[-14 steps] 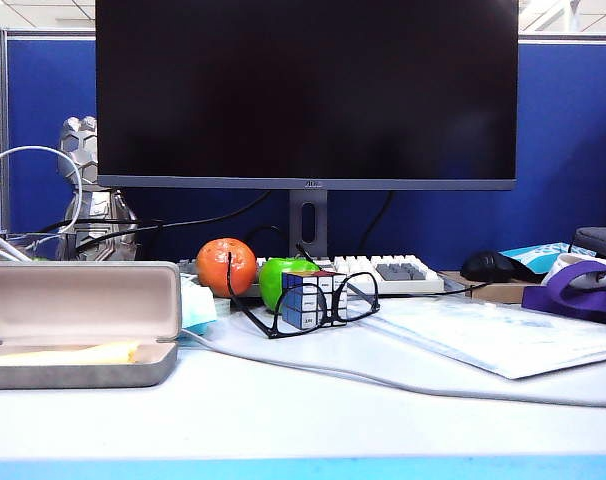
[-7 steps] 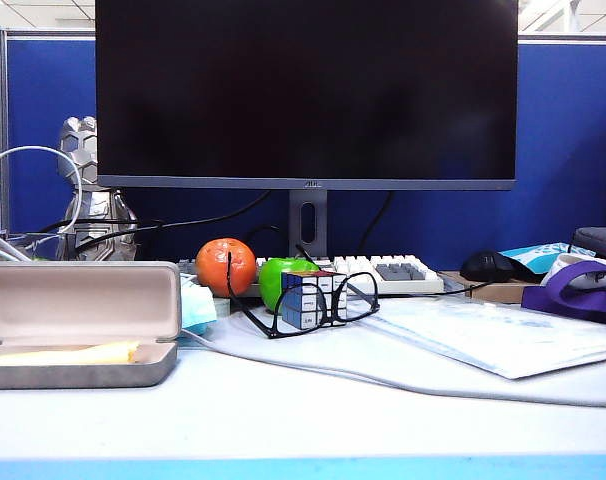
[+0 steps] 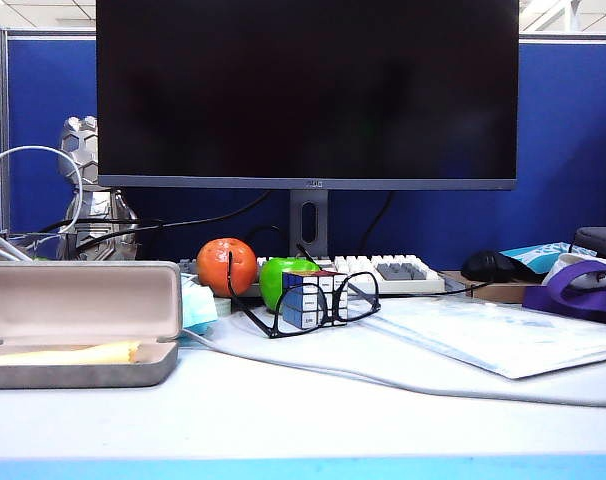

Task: Pick up the glasses, fold the temples of the glasses, place the glasses into the glasses case, and finally close the glasses case.

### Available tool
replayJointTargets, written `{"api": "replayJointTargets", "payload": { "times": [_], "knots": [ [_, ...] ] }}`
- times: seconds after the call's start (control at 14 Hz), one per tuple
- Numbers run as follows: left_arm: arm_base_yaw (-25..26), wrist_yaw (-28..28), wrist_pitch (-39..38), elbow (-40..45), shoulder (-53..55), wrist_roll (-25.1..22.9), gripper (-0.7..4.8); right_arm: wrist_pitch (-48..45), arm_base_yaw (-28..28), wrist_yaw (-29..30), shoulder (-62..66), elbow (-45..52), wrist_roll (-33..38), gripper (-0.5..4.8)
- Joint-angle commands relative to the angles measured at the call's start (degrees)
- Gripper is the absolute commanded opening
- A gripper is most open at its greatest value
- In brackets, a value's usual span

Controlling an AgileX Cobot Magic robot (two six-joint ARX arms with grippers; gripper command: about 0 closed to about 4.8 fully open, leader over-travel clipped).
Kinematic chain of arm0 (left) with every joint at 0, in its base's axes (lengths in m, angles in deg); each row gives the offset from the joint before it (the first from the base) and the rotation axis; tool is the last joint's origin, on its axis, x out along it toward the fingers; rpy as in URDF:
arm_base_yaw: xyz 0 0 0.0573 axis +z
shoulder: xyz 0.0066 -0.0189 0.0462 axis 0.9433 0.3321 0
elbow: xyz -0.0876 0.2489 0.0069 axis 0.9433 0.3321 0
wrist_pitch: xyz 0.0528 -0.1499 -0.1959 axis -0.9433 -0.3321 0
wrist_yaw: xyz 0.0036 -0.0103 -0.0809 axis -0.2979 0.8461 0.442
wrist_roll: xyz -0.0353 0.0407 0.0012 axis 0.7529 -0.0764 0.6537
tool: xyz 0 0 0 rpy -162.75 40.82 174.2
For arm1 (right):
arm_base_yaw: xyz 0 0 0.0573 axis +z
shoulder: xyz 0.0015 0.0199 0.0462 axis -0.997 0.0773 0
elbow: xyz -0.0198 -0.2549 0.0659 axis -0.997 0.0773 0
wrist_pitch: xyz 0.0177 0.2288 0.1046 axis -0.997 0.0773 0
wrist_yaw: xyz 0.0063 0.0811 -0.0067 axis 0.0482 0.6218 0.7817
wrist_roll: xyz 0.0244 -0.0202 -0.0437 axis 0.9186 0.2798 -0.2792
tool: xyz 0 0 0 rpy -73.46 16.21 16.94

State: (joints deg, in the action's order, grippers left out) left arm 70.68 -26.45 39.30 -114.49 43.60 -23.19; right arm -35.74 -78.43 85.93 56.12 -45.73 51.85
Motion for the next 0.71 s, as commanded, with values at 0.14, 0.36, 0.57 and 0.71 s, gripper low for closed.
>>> {"api": "replayJointTargets", "payload": {
  "times": [0.14, 0.36, 0.57, 0.71],
  "knots": [
    [-1.07, 3.76, 0.28, -4.87, 4.74, 0.44, -0.03, 0.63, 4.24, 1.95, 8.37, -4.46, -0.46, -0.03],
    [-5.60, 3.76, 0.63, -5.14, 7.28, 0.61, -0.03, 0.72, 7.45, 2.05, 15.82, -7.74, -3.15, -0.03],
    [-9.03, 3.50, 0.70, -5.14, 9.16, 0.59, -0.03, 0.22, 8.94, 2.05, 21.70, -8.74, -5.38, -0.03],
    [-9.31, 3.63, 0.70, -5.14, 9.97, 0.59, -0.03, 0.20, 9.20, 1.99, 25.75, -8.74, -7.06, 0.00]
  ]
}}
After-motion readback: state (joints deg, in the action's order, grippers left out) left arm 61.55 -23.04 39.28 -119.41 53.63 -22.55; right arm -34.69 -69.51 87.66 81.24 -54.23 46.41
